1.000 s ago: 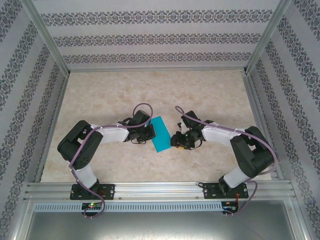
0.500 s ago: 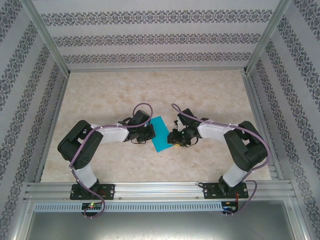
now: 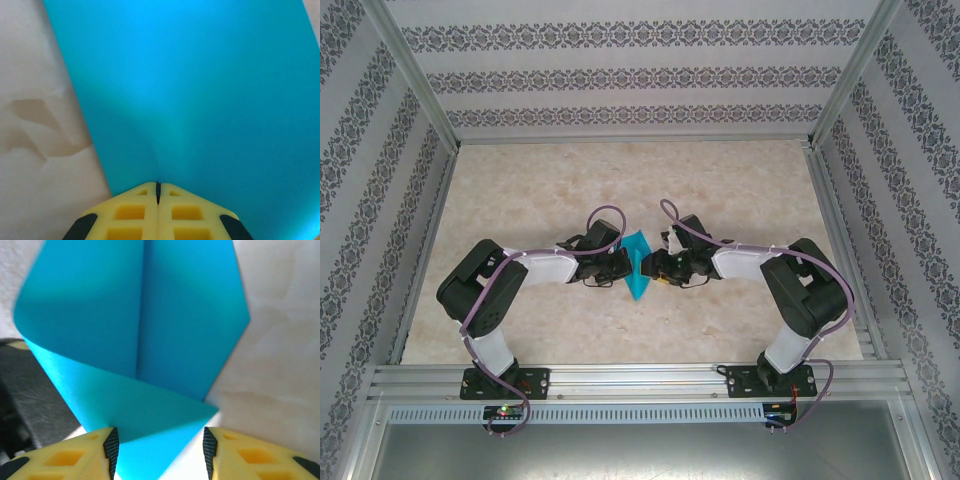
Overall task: Fold a paper plane with a square sheet of paper (pick it up from the middle)
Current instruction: Third fold the triangle at the center of the table.
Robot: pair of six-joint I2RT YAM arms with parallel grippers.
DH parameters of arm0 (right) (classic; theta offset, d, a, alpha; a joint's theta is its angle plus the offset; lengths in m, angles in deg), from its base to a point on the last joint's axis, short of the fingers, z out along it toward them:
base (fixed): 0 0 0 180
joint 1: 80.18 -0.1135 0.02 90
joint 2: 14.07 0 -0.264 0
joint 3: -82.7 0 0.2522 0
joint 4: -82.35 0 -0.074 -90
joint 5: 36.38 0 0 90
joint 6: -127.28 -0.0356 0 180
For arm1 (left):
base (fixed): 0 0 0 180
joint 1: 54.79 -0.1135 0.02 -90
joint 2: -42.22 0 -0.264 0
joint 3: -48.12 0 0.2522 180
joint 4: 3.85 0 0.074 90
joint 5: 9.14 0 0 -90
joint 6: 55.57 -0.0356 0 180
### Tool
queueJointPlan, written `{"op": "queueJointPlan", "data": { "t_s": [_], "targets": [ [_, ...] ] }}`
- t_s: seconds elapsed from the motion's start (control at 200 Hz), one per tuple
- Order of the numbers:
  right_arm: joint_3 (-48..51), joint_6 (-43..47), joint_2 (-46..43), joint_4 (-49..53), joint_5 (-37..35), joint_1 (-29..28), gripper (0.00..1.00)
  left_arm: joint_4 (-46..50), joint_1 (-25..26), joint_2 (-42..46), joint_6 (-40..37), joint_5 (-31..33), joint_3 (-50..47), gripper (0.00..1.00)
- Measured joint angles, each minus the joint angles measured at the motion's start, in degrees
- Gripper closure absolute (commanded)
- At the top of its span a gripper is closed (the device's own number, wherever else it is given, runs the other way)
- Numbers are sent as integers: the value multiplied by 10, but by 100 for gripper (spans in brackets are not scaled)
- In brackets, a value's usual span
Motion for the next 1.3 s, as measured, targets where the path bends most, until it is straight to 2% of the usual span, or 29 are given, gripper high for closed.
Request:
{"op": "queueJointPlan", "data": {
  "t_s": [0.215,0.475,0.639,0.784,0.969,1.304],
  "targets": [
    [2,-31,33,-90,52,19,48,-2,-4,-1,0,-4,0,100],
    [2,-37,45,-135,84,31,31,-7,-8,-1,0,-13,-3,100],
    [2,-30,45,-137,86,42,31,-7,-11,-2,0,-17,-3,100],
    [2,-31,45,-136,103,47,36,-7,-11,-2,0,-18,-3,100],
    [14,-31,36,-104,121,47,48,-7,-11,-2,0,-19,-3,100],
    [65,-30,-54,-8,109,54,76,-7,-11,-2,0,-19,-3,100]
  ]
}}
